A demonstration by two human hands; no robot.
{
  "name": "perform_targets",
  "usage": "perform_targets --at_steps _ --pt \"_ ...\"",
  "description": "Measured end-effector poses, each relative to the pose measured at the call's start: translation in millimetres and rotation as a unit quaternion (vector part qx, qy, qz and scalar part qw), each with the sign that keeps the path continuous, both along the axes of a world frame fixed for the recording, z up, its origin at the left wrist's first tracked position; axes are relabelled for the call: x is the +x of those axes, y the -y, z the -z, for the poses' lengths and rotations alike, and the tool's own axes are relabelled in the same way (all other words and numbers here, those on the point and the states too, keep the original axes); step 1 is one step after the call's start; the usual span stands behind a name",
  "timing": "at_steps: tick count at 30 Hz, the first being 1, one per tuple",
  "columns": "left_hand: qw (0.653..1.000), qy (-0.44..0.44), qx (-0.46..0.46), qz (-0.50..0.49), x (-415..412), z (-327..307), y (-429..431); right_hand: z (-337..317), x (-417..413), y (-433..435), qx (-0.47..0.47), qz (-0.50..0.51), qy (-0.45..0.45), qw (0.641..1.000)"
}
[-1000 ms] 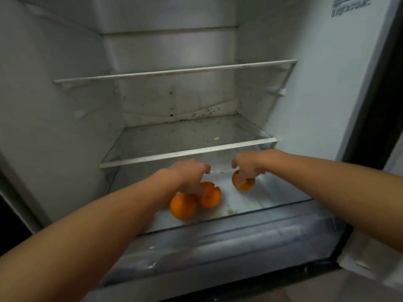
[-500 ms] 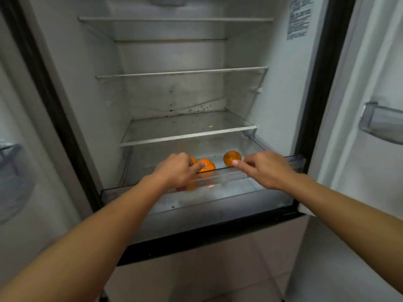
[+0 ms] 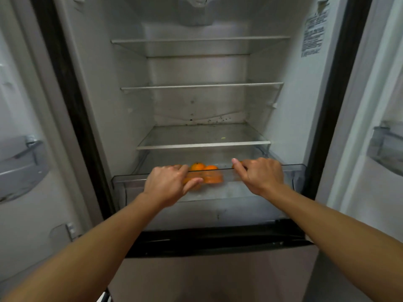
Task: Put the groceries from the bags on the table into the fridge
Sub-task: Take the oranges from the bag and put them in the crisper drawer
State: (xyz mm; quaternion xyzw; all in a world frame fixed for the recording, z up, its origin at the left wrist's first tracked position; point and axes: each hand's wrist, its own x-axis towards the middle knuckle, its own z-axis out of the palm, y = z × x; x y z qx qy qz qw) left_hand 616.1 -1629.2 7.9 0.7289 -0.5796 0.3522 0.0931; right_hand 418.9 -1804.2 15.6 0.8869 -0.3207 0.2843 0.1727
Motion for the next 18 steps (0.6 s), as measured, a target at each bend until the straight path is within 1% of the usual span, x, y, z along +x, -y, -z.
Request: perform_targets --at_steps 5,9,13,16,18 --pt "0.999 0.001 -0.034 -0.011 18.6 -1.8 22.9 -2.9 23.5 22.4 0.013 0.007 0.003 1.0" --pt "0.998 -0.018 -0.047 -0.028 31.3 2.4 44.4 1.5 41.0 42.8 0.016 -0.02 0.058 0.998" --pt "0.998 -0.04 -0.05 -0.026 48.4 5.2 65.0 4.6 61.6 59.1 0.052 -0.041 0.086 0.994" --pt "0.997 -0.049 -0.05 -0.024 61.8 5.3 82.0 0.5 75.4 72.1 0.086 -0.028 0.062 0.994" --pt "0.997 -0.054 -0.045 -0.03 71.1 6.1 93.2 1.0 84.8 82.5 0.083 -0.021 0.049 0.995"
